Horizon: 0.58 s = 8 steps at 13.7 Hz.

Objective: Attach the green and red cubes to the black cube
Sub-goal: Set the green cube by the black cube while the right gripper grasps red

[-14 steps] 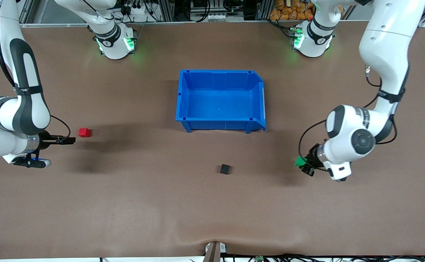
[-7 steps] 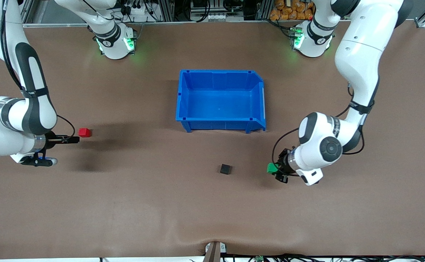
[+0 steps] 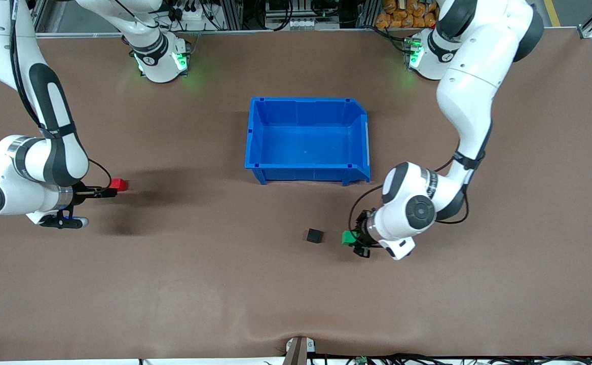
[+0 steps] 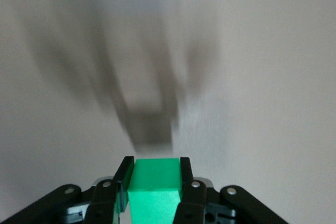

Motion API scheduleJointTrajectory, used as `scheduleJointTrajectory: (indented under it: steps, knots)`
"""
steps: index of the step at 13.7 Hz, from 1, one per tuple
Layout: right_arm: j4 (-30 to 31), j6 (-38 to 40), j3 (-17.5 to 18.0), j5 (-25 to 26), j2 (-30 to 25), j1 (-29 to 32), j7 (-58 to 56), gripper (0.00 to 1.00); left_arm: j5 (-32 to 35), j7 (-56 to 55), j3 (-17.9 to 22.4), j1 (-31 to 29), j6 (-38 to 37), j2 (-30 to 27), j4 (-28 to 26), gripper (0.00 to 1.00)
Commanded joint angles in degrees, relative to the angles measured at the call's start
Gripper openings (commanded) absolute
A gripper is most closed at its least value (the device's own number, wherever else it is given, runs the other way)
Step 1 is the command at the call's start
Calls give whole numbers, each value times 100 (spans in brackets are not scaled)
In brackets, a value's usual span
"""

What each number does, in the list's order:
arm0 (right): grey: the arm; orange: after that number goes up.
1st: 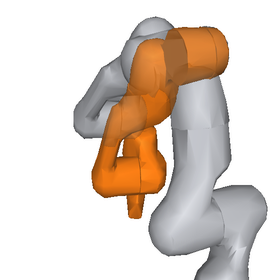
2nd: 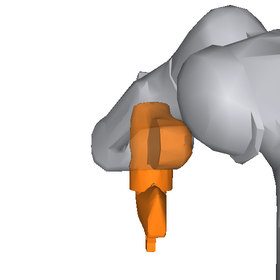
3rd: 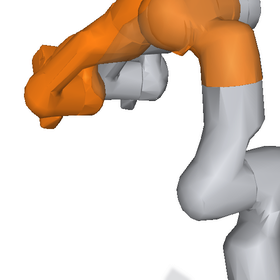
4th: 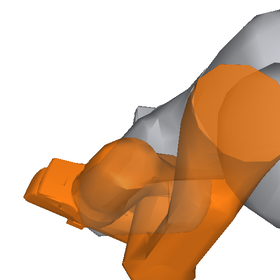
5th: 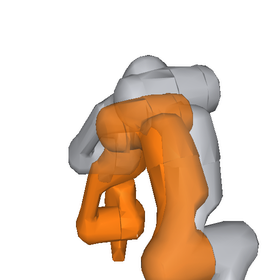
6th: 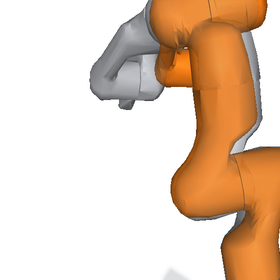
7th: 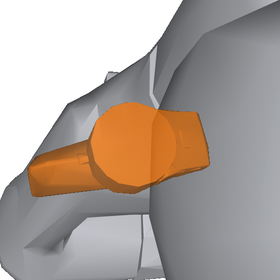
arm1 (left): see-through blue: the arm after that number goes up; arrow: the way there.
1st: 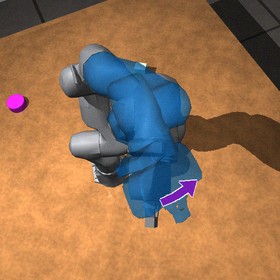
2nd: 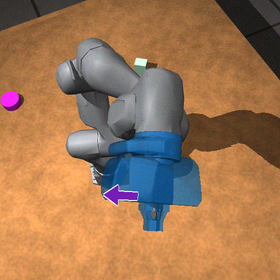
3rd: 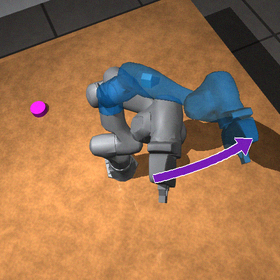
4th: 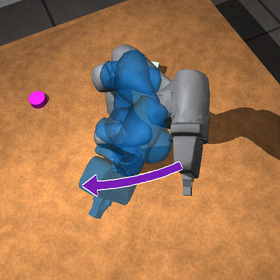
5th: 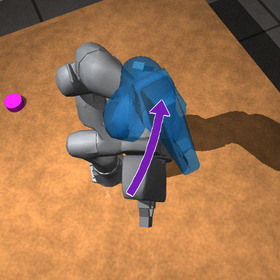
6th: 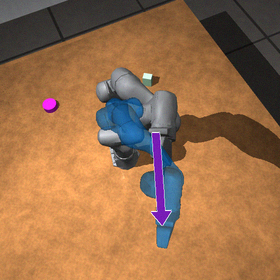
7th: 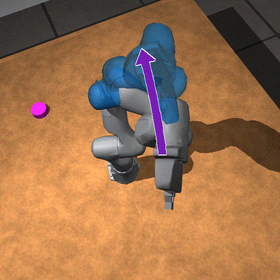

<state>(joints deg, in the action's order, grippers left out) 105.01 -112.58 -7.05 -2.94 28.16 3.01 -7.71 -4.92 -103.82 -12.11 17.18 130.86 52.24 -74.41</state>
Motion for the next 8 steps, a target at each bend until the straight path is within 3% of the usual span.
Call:
scheduleJointTrajectory:
  steps: [1,8]
  knots:
    - [150,-237,28,30,23,16,-134,100,-114,-313,139,320,-96,462,725,0]
    - [221,-387,28,30,172,60,-152,100,-105,-463,402,760,10,559,753,0]
